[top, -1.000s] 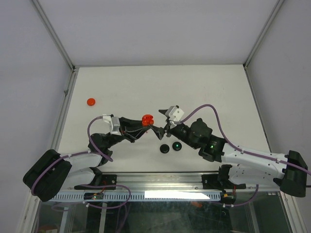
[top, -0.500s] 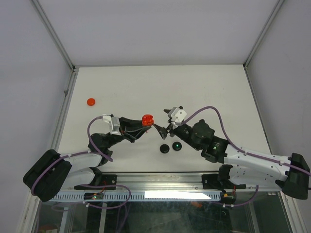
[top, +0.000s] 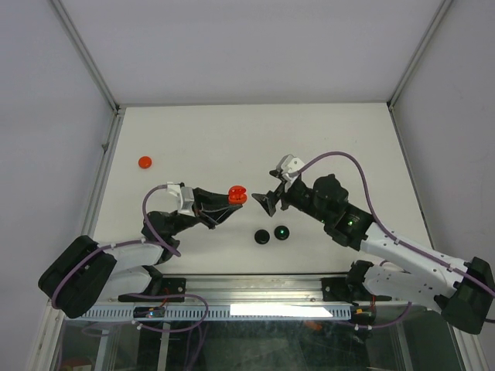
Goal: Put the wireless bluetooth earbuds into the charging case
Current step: Close the charging case.
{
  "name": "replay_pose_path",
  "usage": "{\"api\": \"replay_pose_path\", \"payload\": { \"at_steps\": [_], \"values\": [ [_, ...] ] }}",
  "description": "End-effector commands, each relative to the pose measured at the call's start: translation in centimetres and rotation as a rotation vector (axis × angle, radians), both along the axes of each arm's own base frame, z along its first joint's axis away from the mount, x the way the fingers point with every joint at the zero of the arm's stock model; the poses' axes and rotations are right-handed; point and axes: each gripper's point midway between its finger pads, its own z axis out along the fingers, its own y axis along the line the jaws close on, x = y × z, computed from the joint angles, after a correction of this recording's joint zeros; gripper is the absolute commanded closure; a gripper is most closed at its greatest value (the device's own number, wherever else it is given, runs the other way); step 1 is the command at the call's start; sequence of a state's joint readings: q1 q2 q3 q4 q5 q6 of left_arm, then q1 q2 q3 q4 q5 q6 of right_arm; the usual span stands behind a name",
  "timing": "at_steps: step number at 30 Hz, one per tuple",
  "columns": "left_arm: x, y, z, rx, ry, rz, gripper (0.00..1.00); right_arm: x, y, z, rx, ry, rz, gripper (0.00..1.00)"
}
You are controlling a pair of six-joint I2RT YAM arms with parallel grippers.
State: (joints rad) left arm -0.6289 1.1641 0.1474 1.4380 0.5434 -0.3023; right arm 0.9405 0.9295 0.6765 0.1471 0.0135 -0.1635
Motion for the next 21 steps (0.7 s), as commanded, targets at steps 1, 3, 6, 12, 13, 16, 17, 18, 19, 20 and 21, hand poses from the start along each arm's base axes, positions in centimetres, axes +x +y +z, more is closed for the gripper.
{"api": "replay_pose_path", "payload": {
  "at_steps": [1, 3, 6, 12, 13, 16, 17, 18, 19, 20, 21],
  "values": [
    [-0.2, -0.4, 0.7, -0.004, -0.033, -0.026, 1.0, -1.7, 1.0, 3.6, 0.122, 0.083, 0.175, 0.17],
    [0.3, -0.6, 0.4, 0.006, -0.008, -0.025, 1.0, -1.4, 0.8, 3.8, 0.141, 0.12, 0.196, 0.15],
    [0.7, -0.7, 0.1, 0.016, 0.019, -0.025, 1.0, -1.5, 0.8, 4.4, 0.182, 0.174, 0.251, 0.14],
    [0.5, -1.2, 0.3, 0.024, 0.028, -0.075, 1.0, -1.6, 1.8, 4.8, 0.25, 0.308, 0.365, 0.1],
    [0.3, -1.4, 0.5, 0.025, 0.025, -0.09, 1.0, -1.6, 2.1, 4.8, 0.256, 0.328, 0.381, 0.09],
    [0.1, -1.7, 0.7, 0.022, 0.026, -0.117, 1.0, -1.7, 2.9, 4.6, 0.267, 0.379, 0.424, 0.08],
    [0.0, -1.7, 0.7, 0.021, 0.027, -0.123, 1.0, -1.8, 3.1, 4.5, 0.27, 0.397, 0.44, 0.08],
    [0.0, -1.7, 0.8, 0.019, 0.027, -0.127, 1.0, -1.9, 3.4, 4.5, 0.274, 0.412, 0.459, 0.08],
    [0.0, -1.8, 0.8, 0.017, 0.032, -0.13, 1.0, -2.1, 3.5, 4.6, 0.276, 0.43, 0.48, 0.08],
    [0.0, -1.8, 0.8, 0.015, 0.035, -0.132, 1.0, -2.4, 3.7, 4.4, 0.275, 0.442, 0.502, 0.08],
    [0.1, -1.9, 0.8, 0.015, 0.042, -0.132, 1.0, -2.6, 3.9, 4.5, 0.281, 0.454, 0.524, 0.08]
  ]
}}
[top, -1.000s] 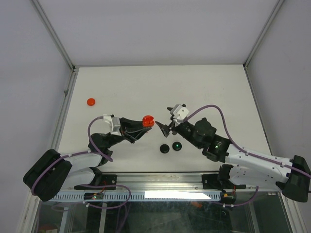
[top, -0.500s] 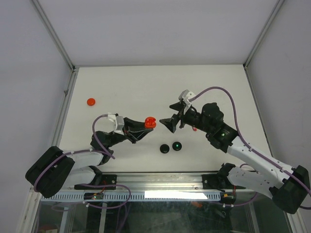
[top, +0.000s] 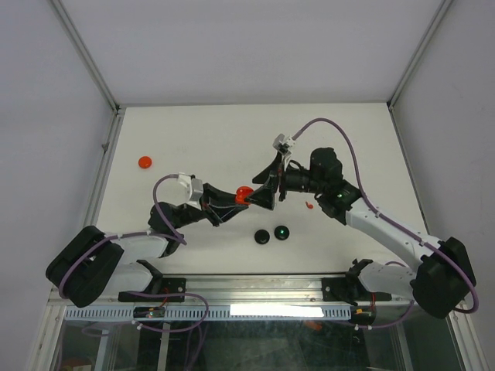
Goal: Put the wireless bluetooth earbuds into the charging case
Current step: Close the charging case.
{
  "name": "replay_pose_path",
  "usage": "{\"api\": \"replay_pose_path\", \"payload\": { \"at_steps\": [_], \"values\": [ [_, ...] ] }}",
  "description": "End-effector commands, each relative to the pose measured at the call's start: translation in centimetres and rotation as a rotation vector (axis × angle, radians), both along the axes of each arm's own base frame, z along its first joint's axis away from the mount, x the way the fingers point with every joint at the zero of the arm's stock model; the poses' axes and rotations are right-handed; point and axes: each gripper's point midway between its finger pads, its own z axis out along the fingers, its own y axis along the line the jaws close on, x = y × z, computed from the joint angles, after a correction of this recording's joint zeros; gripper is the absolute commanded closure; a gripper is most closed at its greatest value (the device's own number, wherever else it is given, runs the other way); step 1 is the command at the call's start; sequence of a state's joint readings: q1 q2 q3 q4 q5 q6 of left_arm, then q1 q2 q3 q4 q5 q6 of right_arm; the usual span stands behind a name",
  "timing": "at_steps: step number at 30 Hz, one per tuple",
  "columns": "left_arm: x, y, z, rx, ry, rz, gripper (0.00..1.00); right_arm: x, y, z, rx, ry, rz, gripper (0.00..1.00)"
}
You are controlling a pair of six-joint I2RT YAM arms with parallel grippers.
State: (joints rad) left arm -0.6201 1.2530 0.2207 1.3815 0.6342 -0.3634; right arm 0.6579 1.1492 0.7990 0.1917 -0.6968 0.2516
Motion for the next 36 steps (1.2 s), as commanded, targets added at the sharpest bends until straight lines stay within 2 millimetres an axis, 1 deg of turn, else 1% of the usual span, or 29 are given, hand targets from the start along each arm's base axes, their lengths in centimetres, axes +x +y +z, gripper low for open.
{"api": "replay_pose_path", "payload": {
  "at_steps": [1, 7, 12, 20, 24, 25, 27, 28, 29, 31, 32, 36],
  "values": [
    [-0.2, -0.2, 2.1, -0.048, -0.038, -0.036, 1.0, -1.9, 1.2, 4.4, 0.124, -0.008, 0.152, 0.08],
    [0.4, -0.4, 1.5, -0.047, 0.025, -0.028, 1.0, -3.1, 1.3, 4.5, 0.139, 0.017, 0.241, 0.1],
    [1.3, -0.4, 0.7, -0.039, 0.104, 0.004, 1.0, -3.9, 0.9, 4.8, 0.143, -0.01, 0.278, 0.1],
    [3.1, -0.6, -1.4, 0.026, 0.238, 0.064, 1.0, -3.9, -0.2, 4.2, 0.113, -0.046, 0.247, 0.1],
    [3.5, -0.6, -1.8, 0.023, 0.276, 0.078, 1.0, -3.9, -0.5, 4.0, 0.105, -0.056, 0.243, 0.1],
    [3.8, -0.6, -1.9, 0.024, 0.29, 0.085, 1.0, -3.7, -0.6, 3.7, 0.093, -0.051, 0.224, 0.1],
    [4.4, -0.7, -2.4, 0.036, 0.327, 0.107, 1.0, -2.6, -0.9, 3.2, 0.067, -0.064, 0.146, 0.1],
    [4.9, -0.8, -2.7, 0.047, 0.356, 0.12, 1.0, -1.8, -1.1, 2.9, 0.051, -0.07, 0.094, 0.1],
    [5.4, -0.9, -3.3, 0.066, 0.396, 0.136, 1.0, -0.5, -1.5, 2.5, 0.028, -0.076, 0.005, 0.1],
    [6.0, -1.3, -3.9, 0.092, 0.442, 0.142, 1.0, 1.4, -2.5, 1.4, -0.019, -0.073, -0.129, 0.1],
    [6.2, -1.6, -3.8, 0.098, 0.448, 0.134, 1.0, 2.3, -3.0, 0.8, -0.043, -0.068, -0.192, 0.1],
    [8.1, -1.9, -4.1, 0.076, 0.574, 0.193, 1.0, 4.5, -5.0, -1.8, -0.124, -0.025, -0.37, 0.09]
  ]
}}
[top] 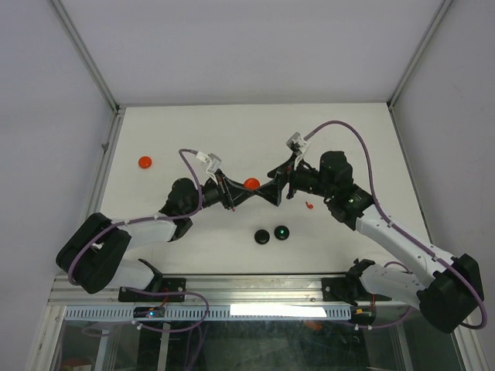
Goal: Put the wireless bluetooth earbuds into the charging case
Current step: Close the charging case, then place the charging case at the center of the board.
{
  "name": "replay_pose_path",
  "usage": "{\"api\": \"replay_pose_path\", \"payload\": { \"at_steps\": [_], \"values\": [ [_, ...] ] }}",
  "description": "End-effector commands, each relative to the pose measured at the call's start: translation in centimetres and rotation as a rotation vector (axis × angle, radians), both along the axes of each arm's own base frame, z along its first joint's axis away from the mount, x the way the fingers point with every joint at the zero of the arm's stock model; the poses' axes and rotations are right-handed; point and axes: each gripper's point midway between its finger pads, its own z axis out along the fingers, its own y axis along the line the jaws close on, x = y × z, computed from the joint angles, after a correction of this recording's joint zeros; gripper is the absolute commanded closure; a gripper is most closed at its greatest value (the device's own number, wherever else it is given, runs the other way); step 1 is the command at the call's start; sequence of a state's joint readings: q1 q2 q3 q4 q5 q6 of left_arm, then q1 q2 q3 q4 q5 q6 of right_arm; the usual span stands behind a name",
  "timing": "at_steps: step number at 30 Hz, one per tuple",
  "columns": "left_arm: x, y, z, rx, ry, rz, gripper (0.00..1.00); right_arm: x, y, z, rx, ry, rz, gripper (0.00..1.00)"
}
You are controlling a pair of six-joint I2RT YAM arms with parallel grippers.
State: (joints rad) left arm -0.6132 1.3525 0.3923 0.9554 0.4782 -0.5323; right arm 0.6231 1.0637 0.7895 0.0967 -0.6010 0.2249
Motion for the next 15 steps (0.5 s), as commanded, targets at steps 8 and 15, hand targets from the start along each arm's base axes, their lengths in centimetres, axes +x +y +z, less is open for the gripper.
{"api": "replay_pose_path", "payload": {
  "at_steps": [8, 15],
  "values": [
    [5.9, -2.7, -4.1, 0.094, 0.384, 0.106, 0.94, 5.3, -5.9, -5.1, -0.147, -0.016, -0.469, 0.08],
    [8.3, -4.5, -8.1, 0.124, 0.539, 0.128, 0.84, 5.5, -7.6, -6.3, -0.153, -0.05, -0.546, 0.08]
  ]
}}
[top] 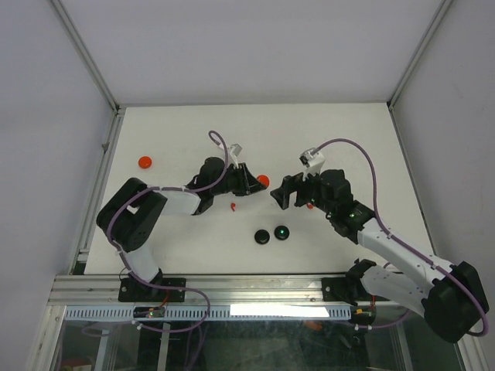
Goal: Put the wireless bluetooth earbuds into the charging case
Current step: Place the charging case at the center of the board, then adjust the charging case at the center of the board.
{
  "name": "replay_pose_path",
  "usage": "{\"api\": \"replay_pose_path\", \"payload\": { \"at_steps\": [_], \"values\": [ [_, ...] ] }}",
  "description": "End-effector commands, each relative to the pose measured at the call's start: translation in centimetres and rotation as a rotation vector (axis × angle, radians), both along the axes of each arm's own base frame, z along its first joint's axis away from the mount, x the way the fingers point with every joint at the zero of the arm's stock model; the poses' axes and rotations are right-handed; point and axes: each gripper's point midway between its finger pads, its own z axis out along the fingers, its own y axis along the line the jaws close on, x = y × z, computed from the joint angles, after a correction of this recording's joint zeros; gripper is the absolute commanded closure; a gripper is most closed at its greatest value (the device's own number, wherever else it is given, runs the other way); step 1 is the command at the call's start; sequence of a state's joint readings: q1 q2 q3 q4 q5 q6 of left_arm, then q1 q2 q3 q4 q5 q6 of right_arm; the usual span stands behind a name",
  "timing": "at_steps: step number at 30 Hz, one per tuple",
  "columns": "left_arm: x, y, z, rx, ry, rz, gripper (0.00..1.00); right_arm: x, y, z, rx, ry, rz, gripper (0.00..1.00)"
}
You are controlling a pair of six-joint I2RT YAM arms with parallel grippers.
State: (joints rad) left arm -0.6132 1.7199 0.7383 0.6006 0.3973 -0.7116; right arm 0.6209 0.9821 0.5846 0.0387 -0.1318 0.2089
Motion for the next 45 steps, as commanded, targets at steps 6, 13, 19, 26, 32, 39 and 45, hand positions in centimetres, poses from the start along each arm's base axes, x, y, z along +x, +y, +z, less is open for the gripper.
{"api": "replay_pose_path", "payload": {
  "at_steps": [6, 13, 19, 26, 32, 39, 45],
  "values": [
    [2.7, -1.6, -4.2, 0.033, 0.205, 0.05, 0.67, 1.4, -1.8, 2.6, 0.024, -0.15, -0.101, 0.07],
    [2.9, 1.0, -6.9, 0.234, 0.247, 0.135, 0.4, 0.9, -1.6, 2.5, 0.029, -0.144, -0.077, 0.07],
    [3.2, 3.9, -5.6, 0.346, 0.236, 0.221, 0.23, 0.7, -1.4, 2.5, 0.034, -0.138, -0.061, 0.07],
    [4.8, 8.5, -3.1, 0.337, 0.277, 0.25, 0.09, 0.9, -1.9, 2.0, 0.018, -0.121, -0.092, 0.03],
    [6.3, 15.9, -1.0, 0.4, 0.249, 0.461, 0.01, 1.1, -1.8, 1.2, 0.009, -0.081, -0.109, 0.01],
    [8.4, 26.9, 1.2, 0.605, 0.234, 0.763, 0.01, 2.1, -2.2, 3.6, 0.139, -0.041, -0.235, 0.01],
    [10.5, 34.8, 1.8, 0.721, 0.25, 0.967, 0.01, 1.7, -3.1, 4.0, 0.171, -0.092, -0.264, 0.01]
  ]
}}
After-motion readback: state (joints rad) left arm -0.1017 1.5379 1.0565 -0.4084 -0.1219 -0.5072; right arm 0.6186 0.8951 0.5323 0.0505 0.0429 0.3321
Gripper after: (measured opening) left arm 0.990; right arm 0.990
